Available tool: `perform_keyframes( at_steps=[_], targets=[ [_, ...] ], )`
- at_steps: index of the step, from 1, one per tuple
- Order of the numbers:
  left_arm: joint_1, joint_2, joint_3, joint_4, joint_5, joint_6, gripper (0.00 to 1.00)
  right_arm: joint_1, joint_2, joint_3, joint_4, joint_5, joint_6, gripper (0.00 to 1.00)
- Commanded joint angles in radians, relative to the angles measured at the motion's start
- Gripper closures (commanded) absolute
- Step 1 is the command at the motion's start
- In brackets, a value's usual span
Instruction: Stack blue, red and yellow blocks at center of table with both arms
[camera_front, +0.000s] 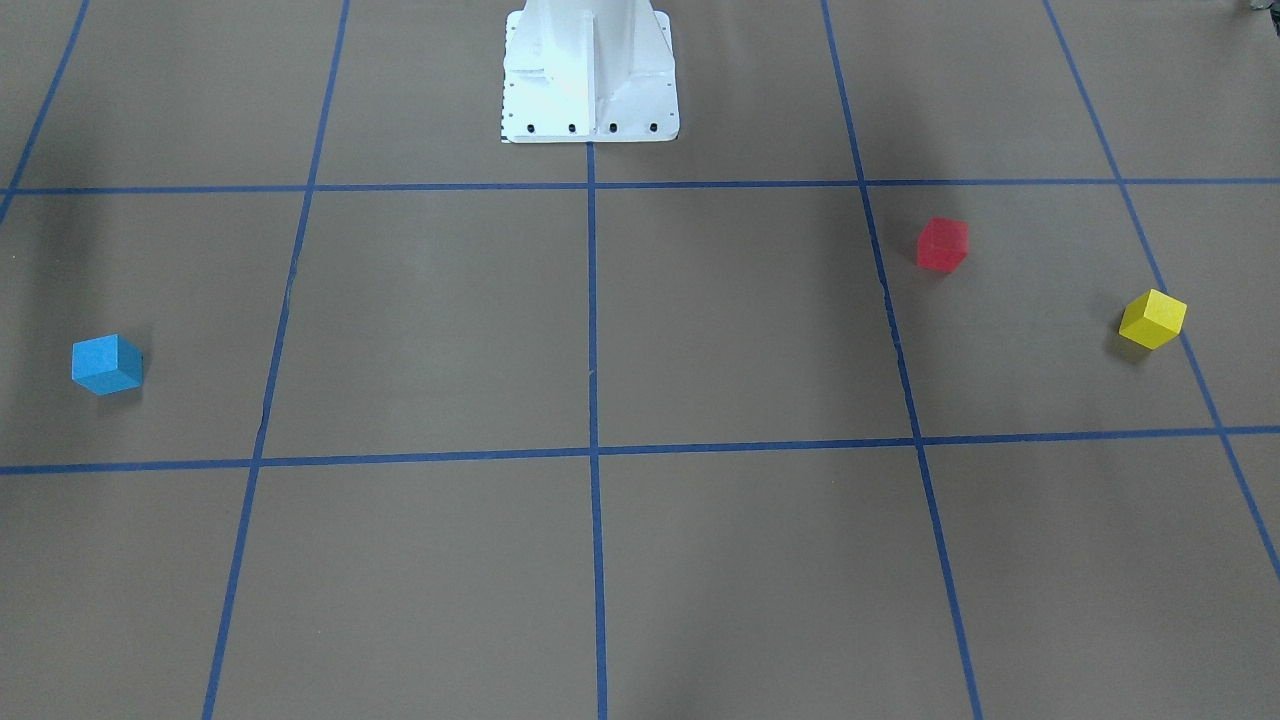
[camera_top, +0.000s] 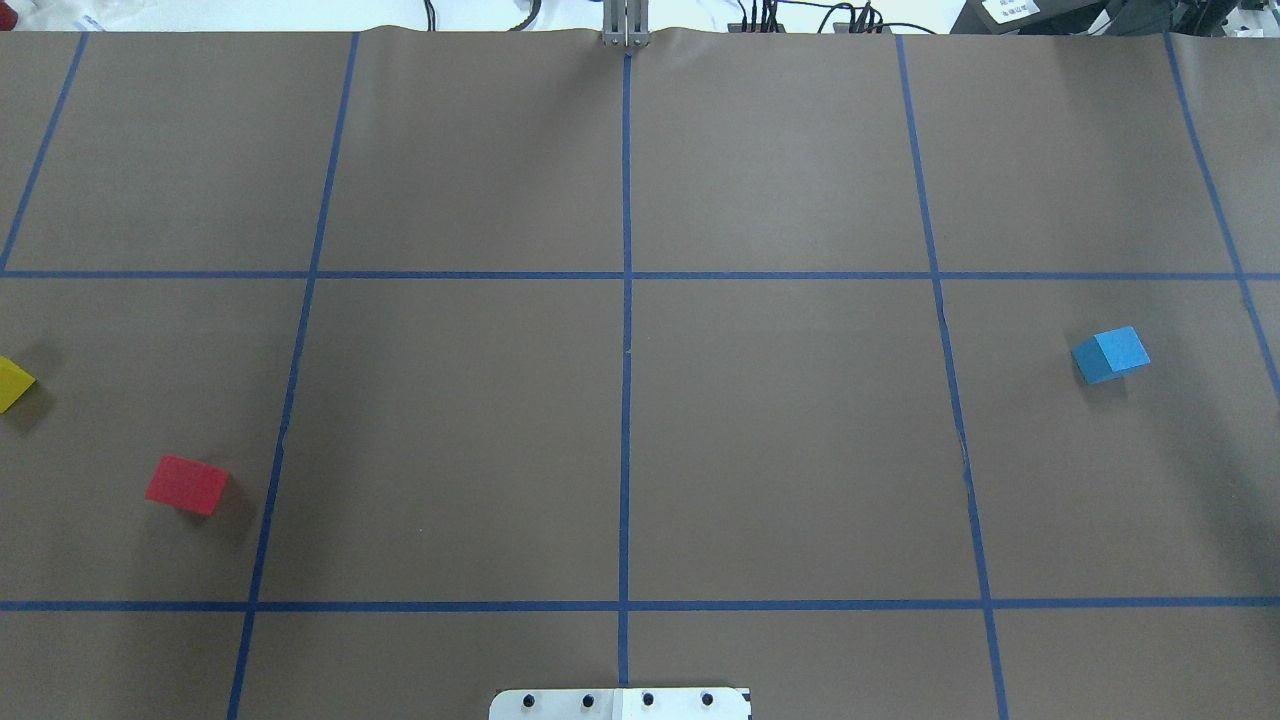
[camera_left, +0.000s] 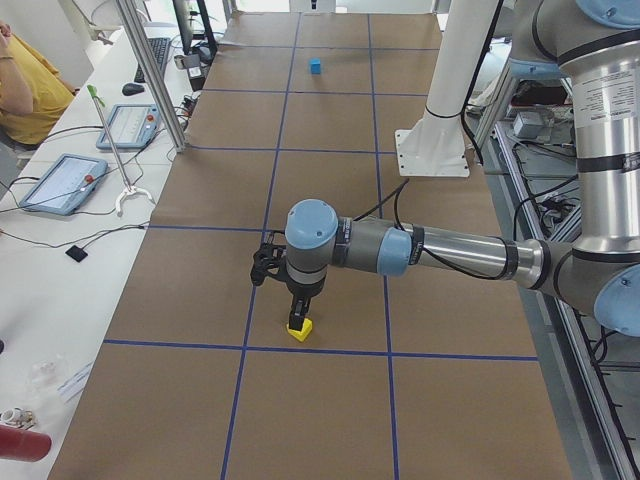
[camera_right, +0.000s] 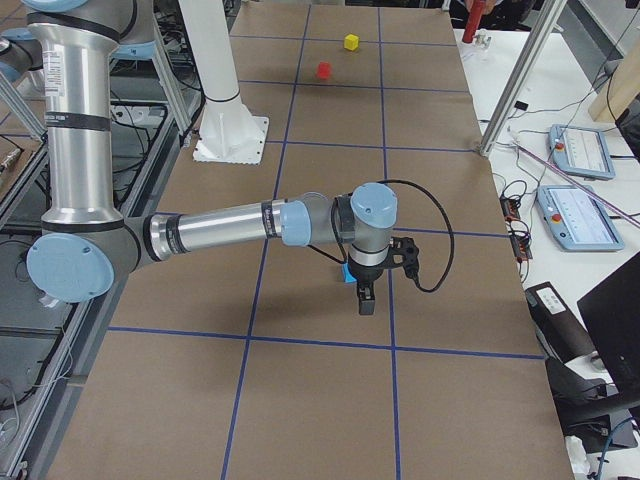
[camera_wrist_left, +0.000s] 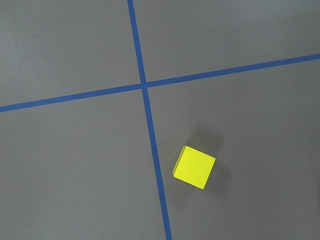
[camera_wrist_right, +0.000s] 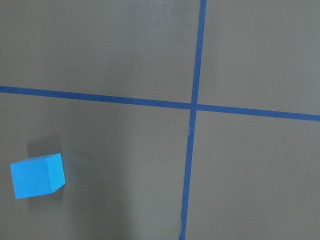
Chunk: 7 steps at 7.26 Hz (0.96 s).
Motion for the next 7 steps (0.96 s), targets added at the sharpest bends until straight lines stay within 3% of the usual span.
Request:
perform_keyframes(
  at_steps=[1,4,5,7],
  targets=[
    [0.0,-0.002,-0.005,-0.005,0.0,0.001,0.0,-0.003,0.0,0.0,0.0,0.001,0.0,0.0],
    [0.002,-0.027,-0.002,-0.043,0.002,0.008,0.0,-0.026,0.012,0.006,0.0,0.015,0.002,0.0],
    [0.006,-0.073,0.036,-0.133,0.003,0.002,0.0,-0.066,0.017,0.003,0.059,0.034,0.011,0.0],
    [0.015,-0.121,0.105,-0.163,-0.002,-0.04,0.0,-0.237,0.017,-0.014,0.301,0.034,0.073,0.0]
  ],
)
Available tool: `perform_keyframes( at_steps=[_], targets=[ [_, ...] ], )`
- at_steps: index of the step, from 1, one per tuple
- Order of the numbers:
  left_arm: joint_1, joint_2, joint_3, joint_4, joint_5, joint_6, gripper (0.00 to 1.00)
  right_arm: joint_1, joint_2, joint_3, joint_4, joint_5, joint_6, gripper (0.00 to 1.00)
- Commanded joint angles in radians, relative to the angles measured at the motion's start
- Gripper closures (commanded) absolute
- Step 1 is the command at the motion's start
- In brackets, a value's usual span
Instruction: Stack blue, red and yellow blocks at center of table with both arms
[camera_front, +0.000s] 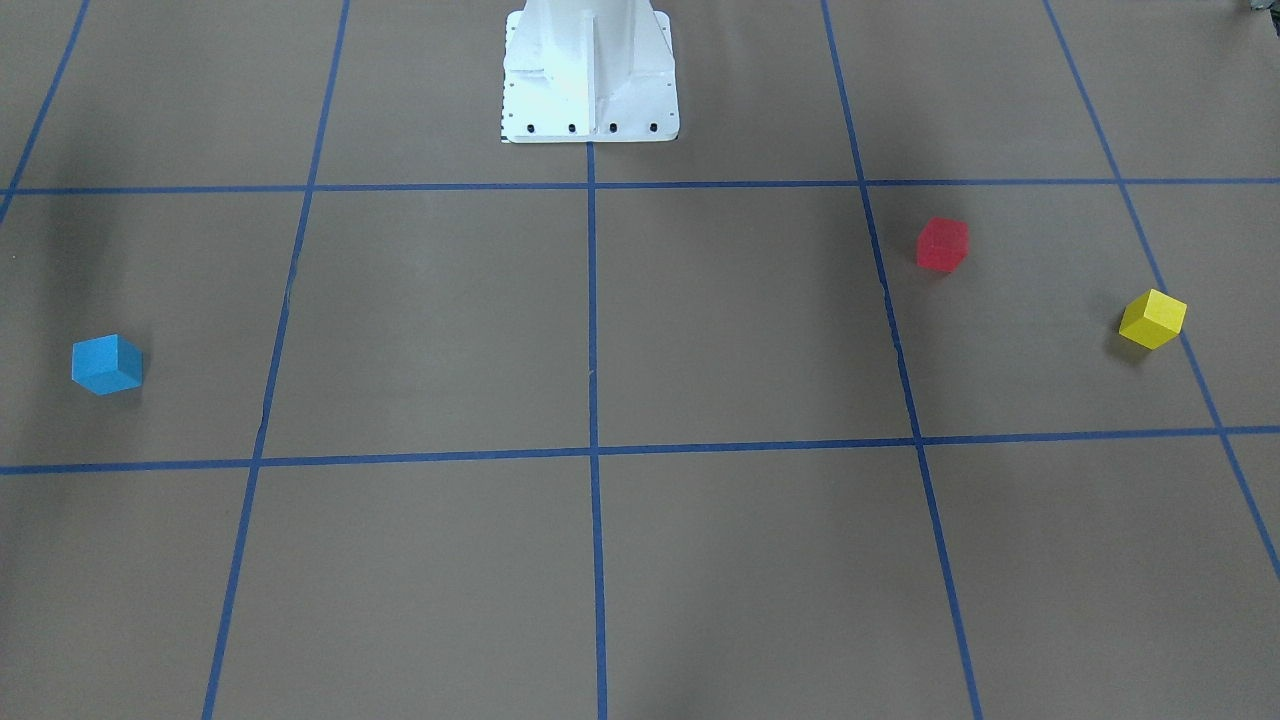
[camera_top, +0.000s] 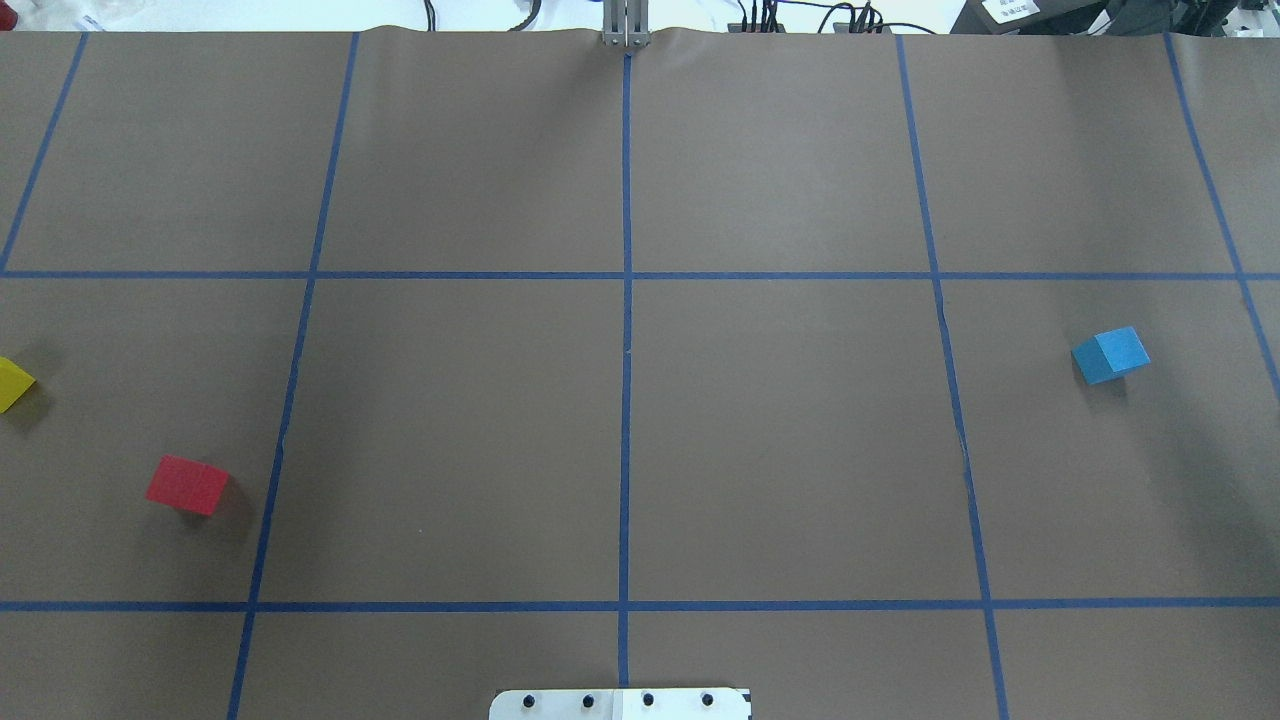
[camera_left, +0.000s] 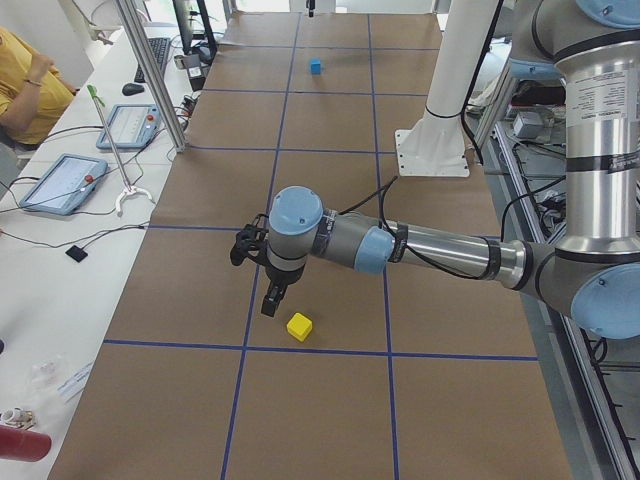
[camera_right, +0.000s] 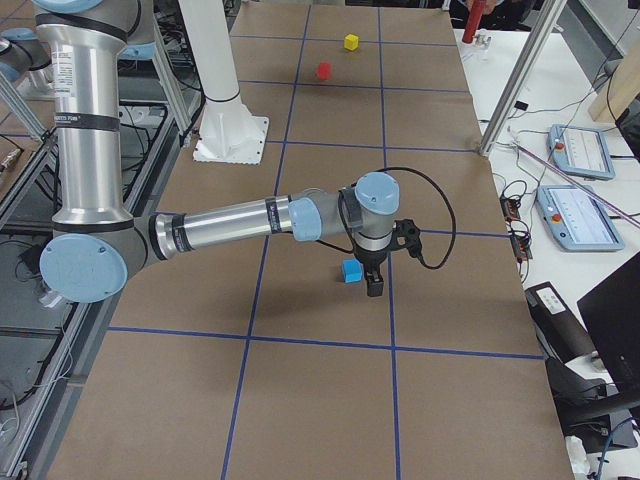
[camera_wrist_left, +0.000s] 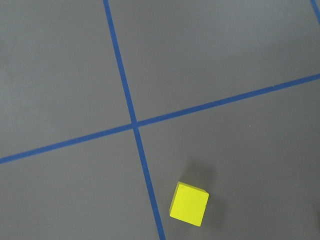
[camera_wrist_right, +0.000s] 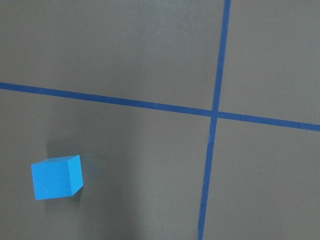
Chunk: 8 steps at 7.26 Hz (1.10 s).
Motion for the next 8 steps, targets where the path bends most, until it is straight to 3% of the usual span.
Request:
perform_keyframes(
  at_steps=[1,2,4,6,8],
  targets=[
    [0.008,-0.029,0.041,-0.052,0.0,-0.027,0.0,-0.194,-0.002,-0.01,0.15,-0.002,0.2,0.0],
    [0.01,-0.029,0.043,-0.062,0.0,-0.029,0.0,-0.262,-0.004,-0.01,0.17,-0.029,0.304,0.0],
    [0.016,-0.029,0.041,-0.062,0.0,-0.029,0.0,-0.276,-0.047,-0.025,0.305,-0.084,0.517,0.01],
    [0.018,-0.029,0.041,-0.062,-0.002,-0.027,0.0,-0.328,-0.053,-0.109,0.433,-0.127,0.574,0.01],
    [0.018,-0.029,0.041,-0.062,-0.002,-0.027,0.0,-0.369,-0.036,-0.151,0.475,-0.135,0.572,0.01]
  ],
)
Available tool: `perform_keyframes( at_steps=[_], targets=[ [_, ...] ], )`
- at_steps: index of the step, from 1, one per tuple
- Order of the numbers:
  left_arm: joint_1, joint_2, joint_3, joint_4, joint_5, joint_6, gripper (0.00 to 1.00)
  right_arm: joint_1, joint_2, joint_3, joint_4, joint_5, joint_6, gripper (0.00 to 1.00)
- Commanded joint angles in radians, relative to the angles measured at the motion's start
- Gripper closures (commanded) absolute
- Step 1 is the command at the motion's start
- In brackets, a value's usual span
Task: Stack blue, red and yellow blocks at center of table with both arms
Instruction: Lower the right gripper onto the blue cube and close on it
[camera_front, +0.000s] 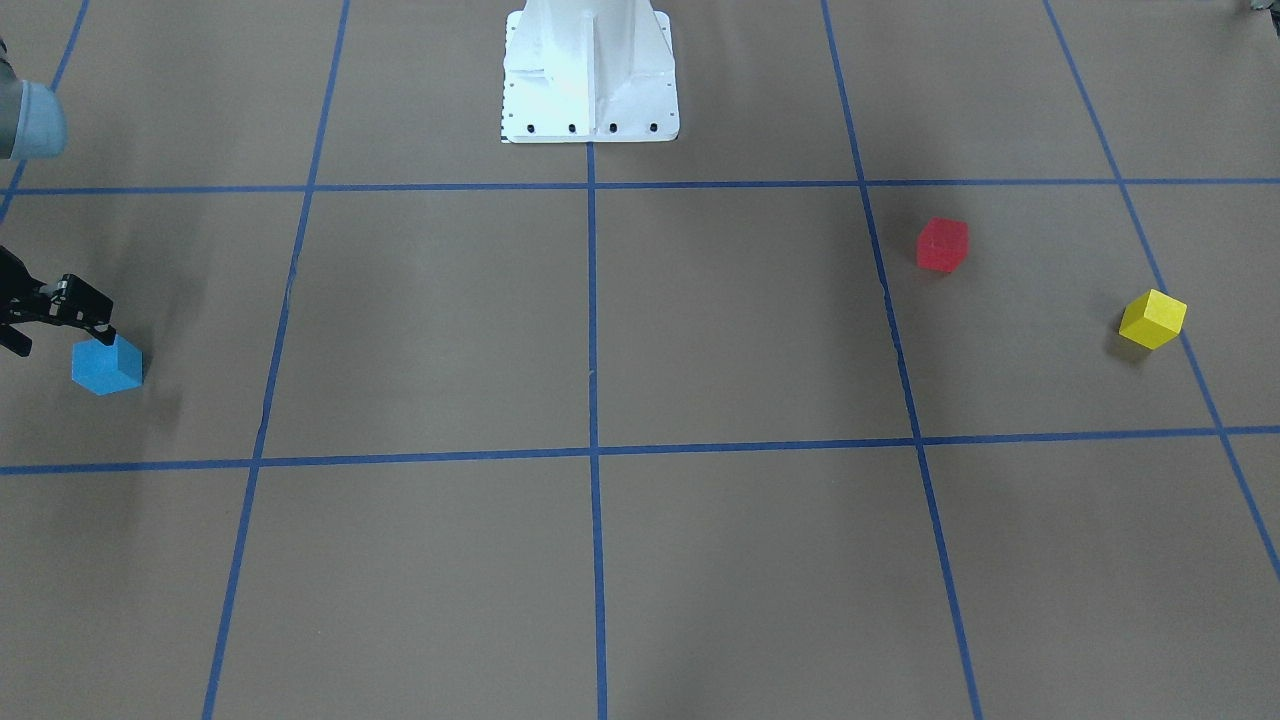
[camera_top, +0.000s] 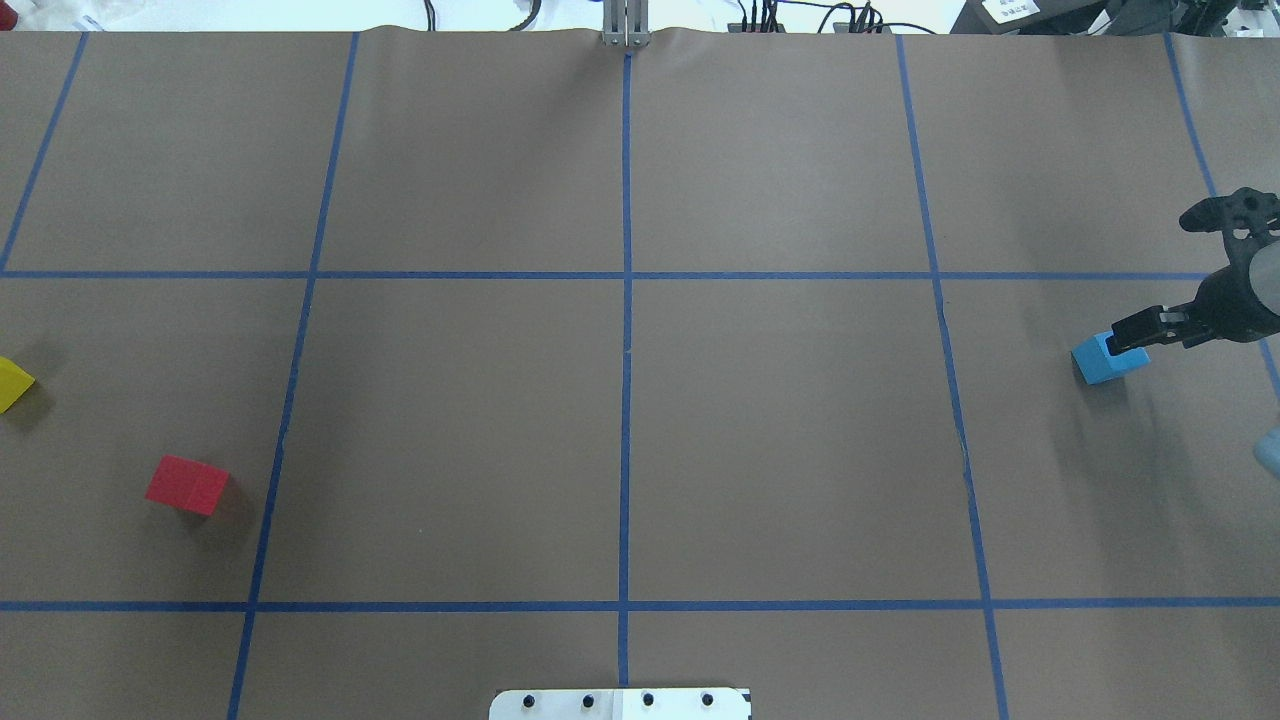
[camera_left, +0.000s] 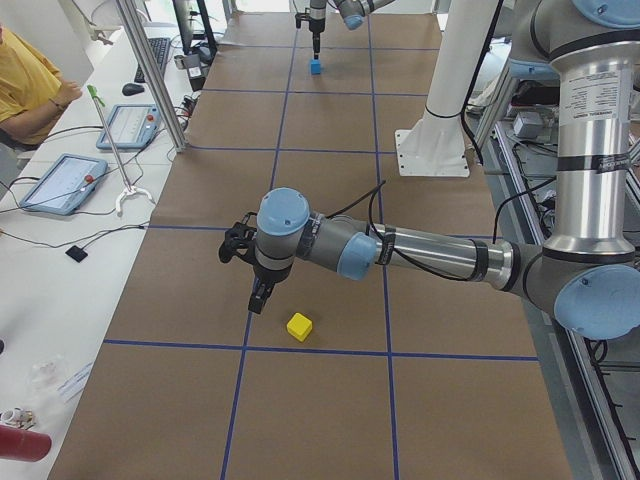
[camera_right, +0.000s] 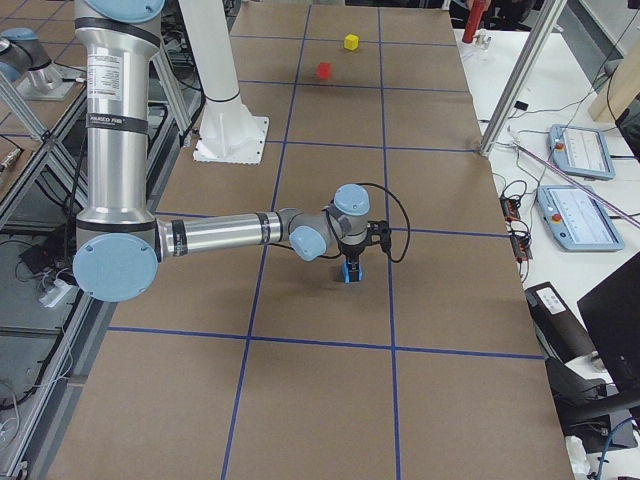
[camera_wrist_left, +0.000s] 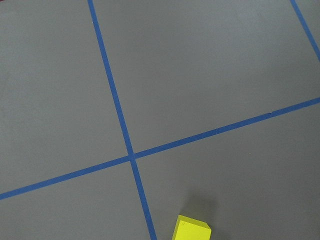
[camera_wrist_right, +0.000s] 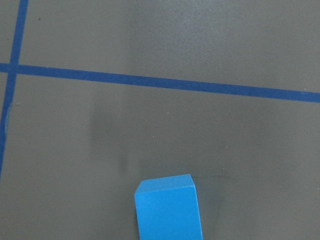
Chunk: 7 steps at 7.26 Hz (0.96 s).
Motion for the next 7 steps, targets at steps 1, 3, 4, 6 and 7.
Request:
perform_keyframes(
  at_steps=[1,3,4,6,7],
  targets=[
    [0.0,0.001,0.0,0.0,0.0,0.0,0.0,-0.04,0.015,-0.023,0.028,-0.009,-0.005,0.02],
    [0.0,0.002,0.0,0.0,0.0,0.0,0.0,-0.063,0.019,-0.03,0.026,-0.025,-0.014,0.33],
    [0.0,0.002,0.0,0.0,0.0,0.0,0.0,-0.063,0.028,-0.034,0.022,-0.026,-0.026,0.71],
    [0.0,0.002,0.001,0.0,0.0,0.0,0.0,-0.063,0.06,-0.028,0.014,-0.014,-0.045,1.0],
    [0.0,0.002,0.001,0.0,0.0,0.0,0.0,-0.063,0.113,-0.034,0.011,-0.012,-0.043,1.0]
  ],
)
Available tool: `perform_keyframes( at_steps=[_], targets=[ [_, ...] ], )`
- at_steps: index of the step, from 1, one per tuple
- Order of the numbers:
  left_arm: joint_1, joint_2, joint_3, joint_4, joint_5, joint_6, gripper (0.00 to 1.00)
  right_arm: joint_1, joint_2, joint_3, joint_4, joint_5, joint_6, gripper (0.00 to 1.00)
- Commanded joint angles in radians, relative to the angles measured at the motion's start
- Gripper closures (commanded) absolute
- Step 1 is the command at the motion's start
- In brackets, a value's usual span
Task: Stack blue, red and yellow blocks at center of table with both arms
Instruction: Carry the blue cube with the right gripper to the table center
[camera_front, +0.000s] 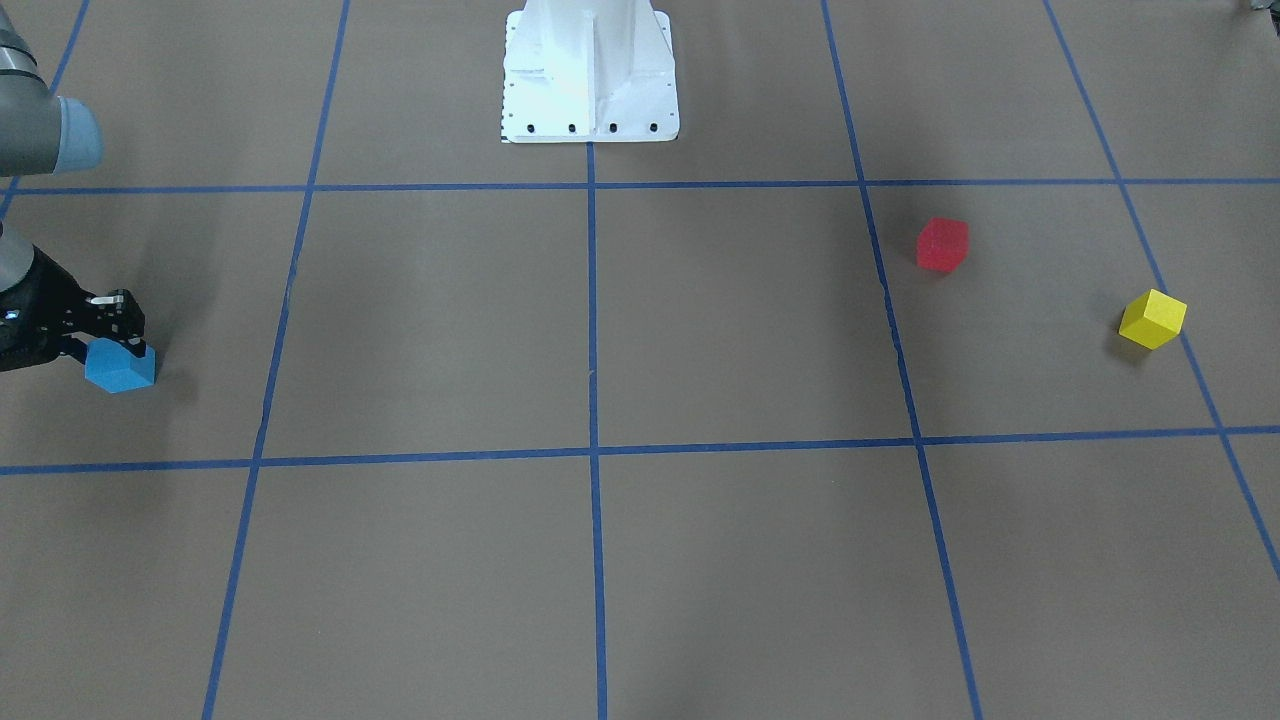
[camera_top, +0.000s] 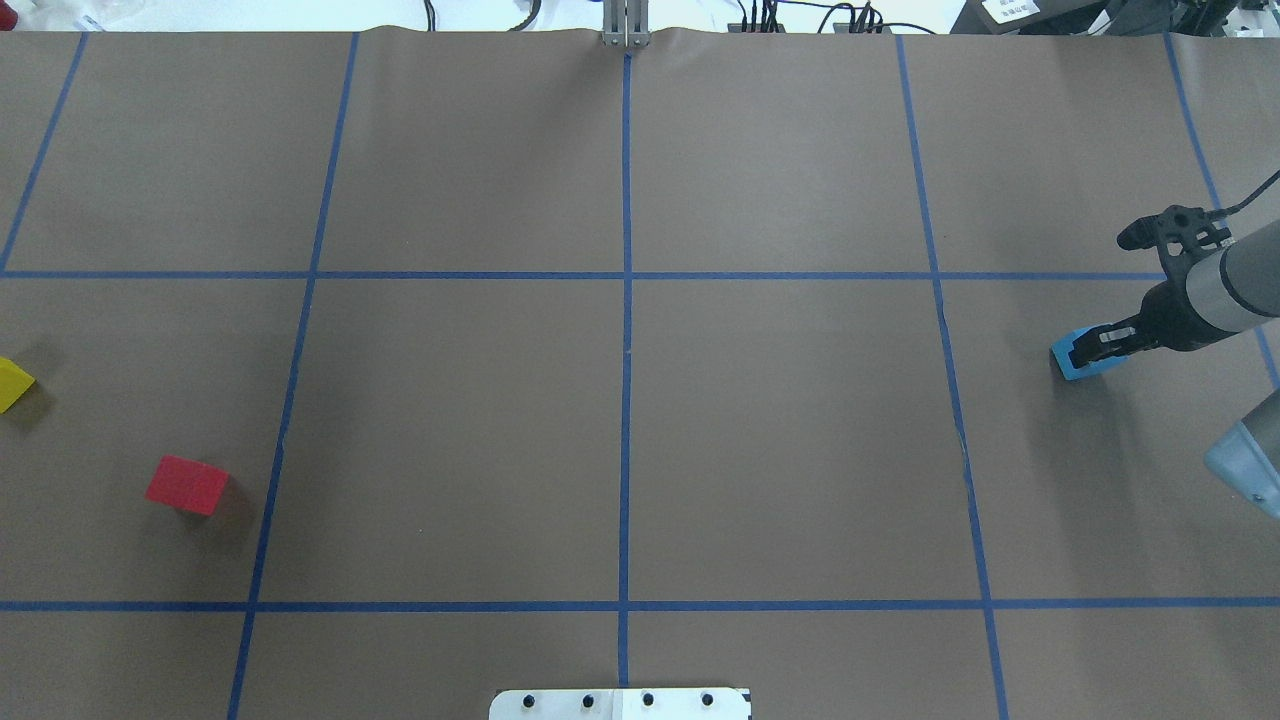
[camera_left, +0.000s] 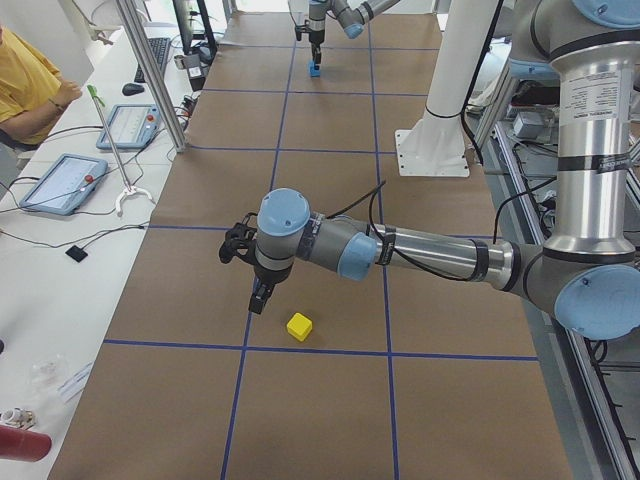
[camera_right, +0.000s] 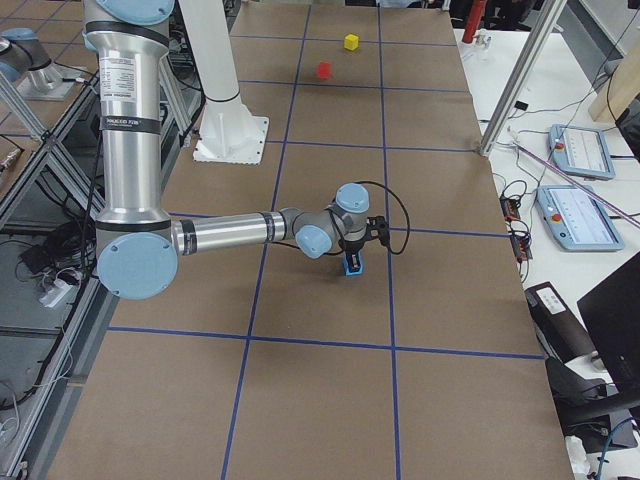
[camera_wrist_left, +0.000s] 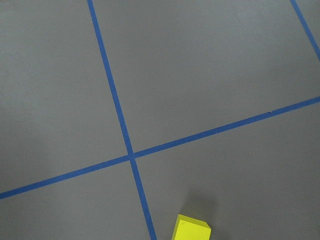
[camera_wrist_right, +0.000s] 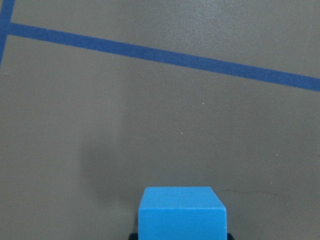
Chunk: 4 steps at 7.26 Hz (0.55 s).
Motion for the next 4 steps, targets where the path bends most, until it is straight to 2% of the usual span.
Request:
perform_keyframes(
  at_steps=[1,3,4],
  targets=[
    [0.002,0.0,-0.001,0.0,0.0,0.0,0.0,0.0,0.131,-0.001,-0.056,0.004,0.006,1.0],
    [0.002,0.0,0.001,0.0,0.0,0.0,0.0,-0.009,0.323,0.005,-0.265,0.0,0.03,1.0],
    [0.002,0.0,0.001,0.0,0.0,0.0,0.0,-0.055,0.389,-0.004,-0.307,-0.006,0.1,1.0]
  ],
)
